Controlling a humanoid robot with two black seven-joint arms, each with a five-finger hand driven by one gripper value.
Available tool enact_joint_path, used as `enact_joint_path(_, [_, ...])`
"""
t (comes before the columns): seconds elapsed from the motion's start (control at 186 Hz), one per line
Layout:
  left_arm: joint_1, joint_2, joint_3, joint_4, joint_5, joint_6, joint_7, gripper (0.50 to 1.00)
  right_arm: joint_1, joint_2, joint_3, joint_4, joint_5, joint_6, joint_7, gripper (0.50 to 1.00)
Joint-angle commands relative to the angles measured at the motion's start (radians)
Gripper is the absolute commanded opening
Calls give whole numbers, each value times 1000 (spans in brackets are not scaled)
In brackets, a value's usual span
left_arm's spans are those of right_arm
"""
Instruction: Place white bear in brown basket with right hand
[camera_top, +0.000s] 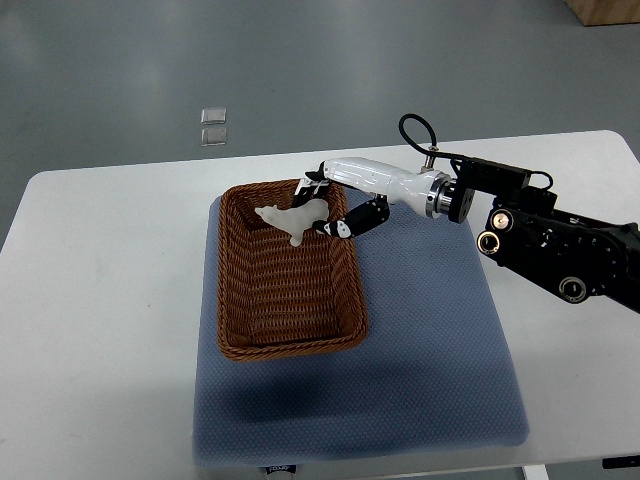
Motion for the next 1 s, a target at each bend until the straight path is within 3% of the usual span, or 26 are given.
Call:
enact_joint_path(0.0, [0, 0, 0, 0, 0, 0, 0, 1000, -3, 1, 0, -3, -1, -21, 0, 832])
enact_joint_path(0.027, [0, 0, -1, 0, 0, 0, 0, 1000, -3, 1, 2, -5, -1, -30, 0, 866])
enact_joint_path(0.097, [0, 0, 0, 0, 0, 0, 0, 1000, -5, 0, 3, -8, 2, -48, 0, 893])
enact_joint_path(0.5, [0, 0, -1, 0, 0, 0, 0, 1000, -69, -19, 112, -29, 97, -85, 0, 905])
enact_joint_path(0.661, [0, 0, 0, 0, 0, 0, 0, 1000, -84, -26, 152, -79, 283, -85, -3, 905])
enact_joint_path(0.994, [0, 0, 0, 0, 0, 0, 0, 1000, -86, -46, 154, -312, 841, -85, -3, 907])
